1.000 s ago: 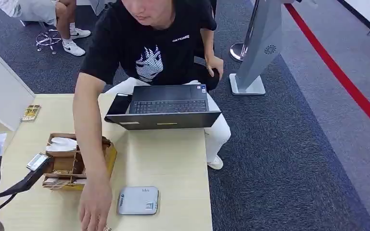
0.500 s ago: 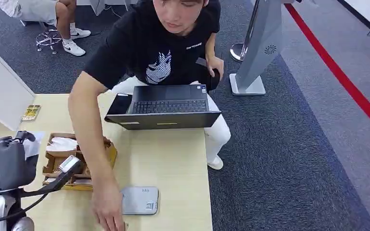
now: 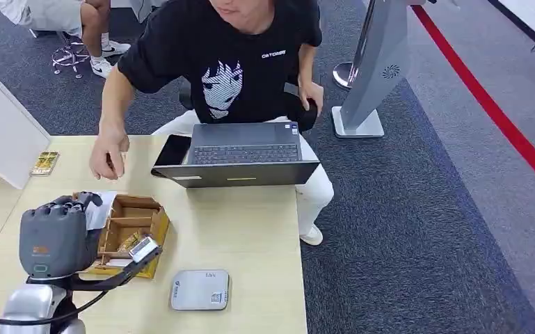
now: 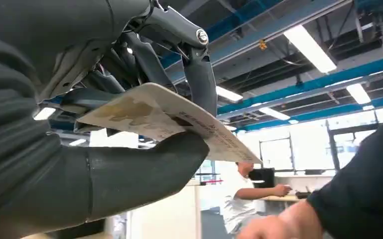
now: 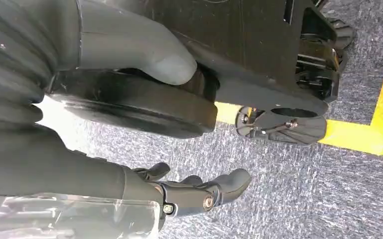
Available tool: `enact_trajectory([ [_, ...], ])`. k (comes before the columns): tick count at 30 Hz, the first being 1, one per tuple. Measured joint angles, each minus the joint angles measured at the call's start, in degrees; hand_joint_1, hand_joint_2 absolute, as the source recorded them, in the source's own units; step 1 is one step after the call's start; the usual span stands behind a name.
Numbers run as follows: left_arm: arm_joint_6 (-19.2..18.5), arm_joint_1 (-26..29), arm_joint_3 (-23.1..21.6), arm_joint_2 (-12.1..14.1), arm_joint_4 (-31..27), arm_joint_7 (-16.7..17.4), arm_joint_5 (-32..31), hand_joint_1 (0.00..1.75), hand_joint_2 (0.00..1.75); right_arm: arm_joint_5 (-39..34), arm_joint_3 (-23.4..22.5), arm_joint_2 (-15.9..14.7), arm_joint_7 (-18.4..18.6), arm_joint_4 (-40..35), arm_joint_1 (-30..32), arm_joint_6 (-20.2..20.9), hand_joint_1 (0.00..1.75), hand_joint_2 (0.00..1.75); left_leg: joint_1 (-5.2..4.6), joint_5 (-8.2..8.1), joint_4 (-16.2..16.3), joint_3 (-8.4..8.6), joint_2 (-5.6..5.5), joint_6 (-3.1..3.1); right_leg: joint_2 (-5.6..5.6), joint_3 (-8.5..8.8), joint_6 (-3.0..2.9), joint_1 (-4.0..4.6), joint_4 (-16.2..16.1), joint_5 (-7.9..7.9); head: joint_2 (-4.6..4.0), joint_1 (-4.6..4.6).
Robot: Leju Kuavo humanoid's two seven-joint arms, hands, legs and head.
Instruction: Pass the card to the sensor for recognition and then transmit it.
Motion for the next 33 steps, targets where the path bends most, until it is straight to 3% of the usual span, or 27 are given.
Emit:
enact_trajectory([
  [8,0.02,0.0,-3.04,0.61,-0.02,1.25,0.0,1.75,1.75,-0.37,0.46,0.0,-0.04,0.0,0.0,-0.22,0.0,1.75,0.0,0.0,0.0,0.0,0.0,0.0,0.0,0.0,0.0,0.0,0.0,0.0,0.0,-0.02],
  [20,0.09,0.75,-7.07,0.11,0.33,-2.29,0.0,1.75,1.75,-1.18,0.9,0.35,0.07,0.0,-0.02,-1.22,0.0,1.75,0.0,0.0,0.0,0.0,0.0,0.0,0.0,0.0,0.0,0.0,0.0,0.0,0.0,-0.02],
  [26,0.24,3.69,-10.17,-2.21,2.12,-3.47,0.0,1.75,1.75,-2.45,1.14,0.57,0.0,0.02,-0.03,-1.77,0.0,1.75,-0.01,-0.01,0.0,-0.02,0.0,0.01,0.0,-0.01,0.0,-0.01,-0.01,0.0,0.0,0.0],
  [33,0.13,8.01,-10.23,-4.52,2.89,-7.73,0.31,1.75,1.75,-4.83,1.14,1.03,0.0,0.06,-0.01,-2.91,0.0,1.75,-0.01,-0.02,0.0,-0.01,0.0,0.02,0.0,-0.01,0.0,0.0,-0.01,0.0,0.0,-0.02],
])
